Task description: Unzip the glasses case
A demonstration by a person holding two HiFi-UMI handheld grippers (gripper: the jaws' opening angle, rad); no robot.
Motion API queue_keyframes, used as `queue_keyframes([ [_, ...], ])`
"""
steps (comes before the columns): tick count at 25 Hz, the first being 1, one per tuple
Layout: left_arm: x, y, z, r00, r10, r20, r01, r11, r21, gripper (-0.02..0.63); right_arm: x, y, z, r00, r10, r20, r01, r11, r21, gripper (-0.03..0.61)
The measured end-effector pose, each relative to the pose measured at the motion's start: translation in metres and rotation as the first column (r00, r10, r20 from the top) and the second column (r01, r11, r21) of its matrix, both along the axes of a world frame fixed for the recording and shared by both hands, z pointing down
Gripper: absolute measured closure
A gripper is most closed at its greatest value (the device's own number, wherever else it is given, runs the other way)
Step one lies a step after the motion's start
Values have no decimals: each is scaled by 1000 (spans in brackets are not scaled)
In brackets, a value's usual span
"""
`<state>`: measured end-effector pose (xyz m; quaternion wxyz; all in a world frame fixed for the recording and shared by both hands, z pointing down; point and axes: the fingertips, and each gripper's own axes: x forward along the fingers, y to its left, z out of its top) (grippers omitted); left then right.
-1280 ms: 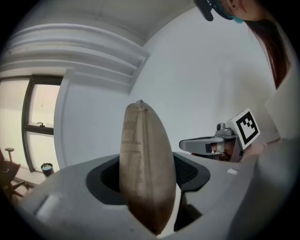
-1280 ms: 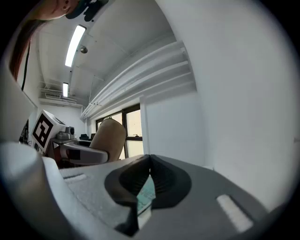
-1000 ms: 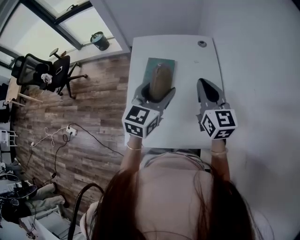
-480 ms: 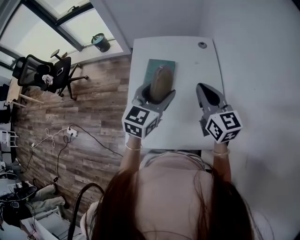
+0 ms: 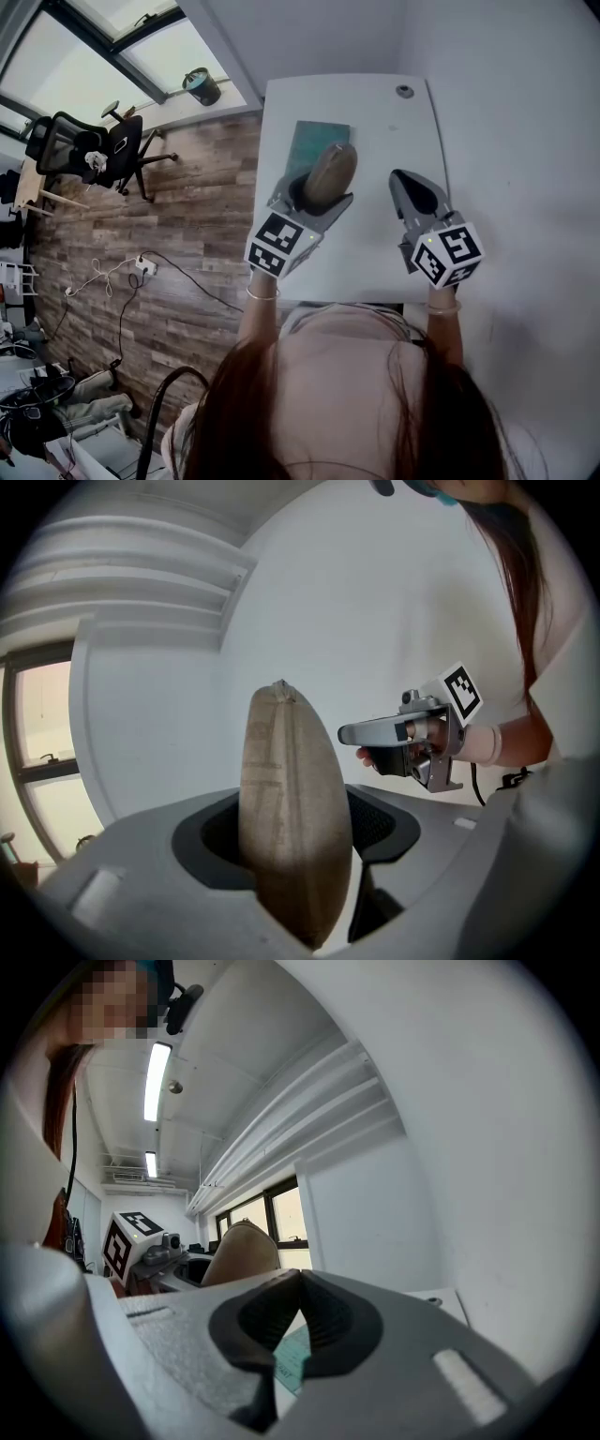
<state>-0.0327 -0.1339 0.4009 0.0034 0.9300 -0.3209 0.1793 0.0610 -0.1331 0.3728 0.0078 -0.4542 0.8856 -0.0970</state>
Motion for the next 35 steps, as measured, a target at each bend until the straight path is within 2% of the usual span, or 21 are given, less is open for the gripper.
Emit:
queue_keyframes([
  [4,-2,3,7,999,29,16,-28,999,-30,327,-3,0,-3,1000,-22,1,21,1000,20,575],
  [9,-2,-1,5,998,62,18,-62,998,-10,327,-11,2,-8,997,-75,8,75,997,28,575],
  [20,-8,-2,8,985,158,73,-154,987,-51,327,-22,-9,-21,986,-162,26,161,986,38,575],
  [26,-8,5,11,968,233,91,-226,971,-81,327,-29,-9,-26,976,-211,61,209,977,34,572],
  [27,-8,7,12,965,245,97,-237,968,-87,327,-30,-8,-26,972,-225,65,223,974,29,552],
  [35,-3,9,23,937,333,105,-317,937,-148,327,-40,-15,-27,940,-328,92,329,944,6,528],
])
